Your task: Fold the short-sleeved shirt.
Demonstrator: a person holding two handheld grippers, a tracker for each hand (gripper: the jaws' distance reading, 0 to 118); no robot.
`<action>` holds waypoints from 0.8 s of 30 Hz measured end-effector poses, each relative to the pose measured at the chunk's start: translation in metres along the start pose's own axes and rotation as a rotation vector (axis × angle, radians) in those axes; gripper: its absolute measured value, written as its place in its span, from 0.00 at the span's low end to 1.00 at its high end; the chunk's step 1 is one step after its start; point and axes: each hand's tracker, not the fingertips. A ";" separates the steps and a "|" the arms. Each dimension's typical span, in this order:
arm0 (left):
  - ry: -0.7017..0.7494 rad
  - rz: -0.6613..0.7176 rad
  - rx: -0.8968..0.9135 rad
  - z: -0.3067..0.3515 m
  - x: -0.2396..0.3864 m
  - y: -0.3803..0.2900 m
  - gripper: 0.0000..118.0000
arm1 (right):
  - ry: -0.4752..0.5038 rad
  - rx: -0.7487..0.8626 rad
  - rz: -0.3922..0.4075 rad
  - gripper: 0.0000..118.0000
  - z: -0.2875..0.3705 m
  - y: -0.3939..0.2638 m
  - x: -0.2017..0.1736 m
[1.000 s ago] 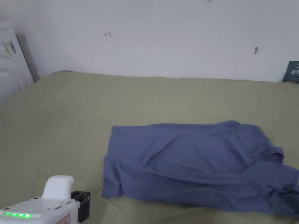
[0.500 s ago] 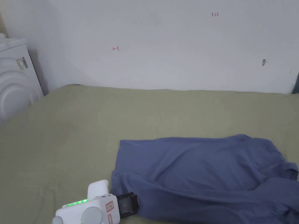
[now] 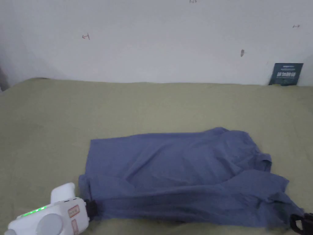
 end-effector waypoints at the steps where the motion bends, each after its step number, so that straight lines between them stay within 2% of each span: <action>1: 0.002 0.001 0.006 0.003 -0.004 0.000 0.05 | -0.010 -0.004 -0.038 0.00 -0.005 -0.001 0.008; 3: -0.023 0.026 -0.014 0.005 -0.010 0.004 0.05 | 0.000 -0.031 -0.136 0.00 -0.016 0.001 0.026; 4: -0.038 0.047 -0.017 0.007 -0.014 0.003 0.05 | 0.006 -0.030 -0.178 0.05 -0.022 0.001 0.033; 5: -0.037 0.037 -0.013 0.008 -0.015 0.002 0.05 | 0.023 -0.049 -0.204 0.16 -0.034 0.000 0.047; 7: -0.020 -0.011 -0.011 0.004 -0.009 0.002 0.05 | 0.029 -0.065 -0.215 0.50 -0.052 0.000 0.056; 11: 0.007 -0.052 -0.016 0.010 0.006 -0.004 0.05 | 0.050 -0.073 -0.366 0.54 -0.088 0.006 0.071; 14: 0.004 -0.062 -0.022 0.010 0.005 -0.005 0.05 | 0.015 -0.075 -0.453 0.54 -0.110 0.011 0.076; 16: -0.004 -0.051 -0.028 0.009 0.003 -0.006 0.05 | 0.010 -0.047 -0.472 0.54 -0.118 0.011 0.075; 17: -0.004 -0.052 -0.028 0.009 0.003 -0.006 0.05 | 0.020 -0.029 -0.457 0.53 -0.113 0.009 0.069; 18: -0.001 -0.064 -0.033 0.009 0.004 -0.006 0.05 | -0.005 -0.014 -0.423 0.42 -0.110 0.008 0.065; 19: 0.000 -0.073 -0.034 0.010 0.005 -0.007 0.05 | -0.052 -0.029 -0.394 0.00 -0.109 0.009 0.063; 20: -0.002 -0.087 -0.035 0.008 0.002 -0.007 0.05 | -0.084 0.004 -0.366 0.00 -0.102 0.006 0.061; 24: -0.020 -0.177 -0.050 0.013 0.002 -0.008 0.05 | -0.036 0.025 -0.325 0.00 -0.081 0.002 0.059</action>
